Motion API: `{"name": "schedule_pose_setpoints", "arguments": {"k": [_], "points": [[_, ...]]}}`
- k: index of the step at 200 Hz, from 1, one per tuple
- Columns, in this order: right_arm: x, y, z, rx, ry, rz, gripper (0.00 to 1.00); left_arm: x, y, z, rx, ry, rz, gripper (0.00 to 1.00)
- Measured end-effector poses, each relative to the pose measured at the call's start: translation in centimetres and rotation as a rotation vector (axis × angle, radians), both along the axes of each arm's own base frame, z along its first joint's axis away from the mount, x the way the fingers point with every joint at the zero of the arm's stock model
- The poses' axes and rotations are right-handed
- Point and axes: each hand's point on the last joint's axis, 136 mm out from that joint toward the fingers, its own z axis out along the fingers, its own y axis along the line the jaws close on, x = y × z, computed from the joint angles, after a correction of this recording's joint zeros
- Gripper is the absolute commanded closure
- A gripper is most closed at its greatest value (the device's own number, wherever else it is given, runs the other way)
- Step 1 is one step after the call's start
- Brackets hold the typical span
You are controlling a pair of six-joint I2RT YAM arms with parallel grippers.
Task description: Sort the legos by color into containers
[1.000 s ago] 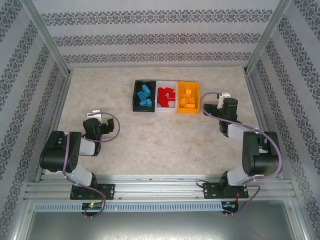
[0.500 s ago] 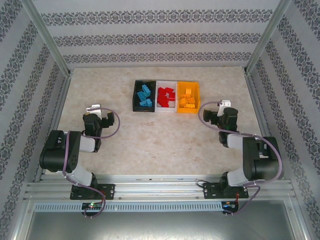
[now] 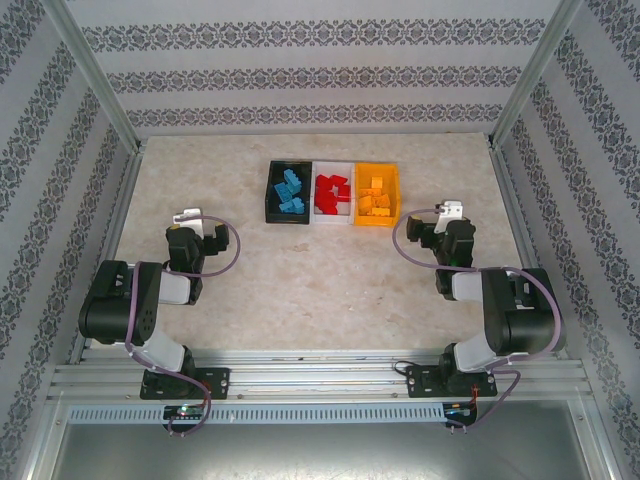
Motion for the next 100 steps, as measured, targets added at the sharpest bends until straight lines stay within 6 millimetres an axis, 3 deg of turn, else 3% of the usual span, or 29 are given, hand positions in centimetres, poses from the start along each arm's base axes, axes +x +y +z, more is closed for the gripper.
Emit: {"name": "schedule_pose_setpoints", "arguments": {"k": [100], "points": [[-0.03, 0.44, -0.08, -0.023, 0.003, 0.008, 0.02, 0.02, -0.12, -0.01, -0.002, 0.000, -0.007, 0.00]]}}
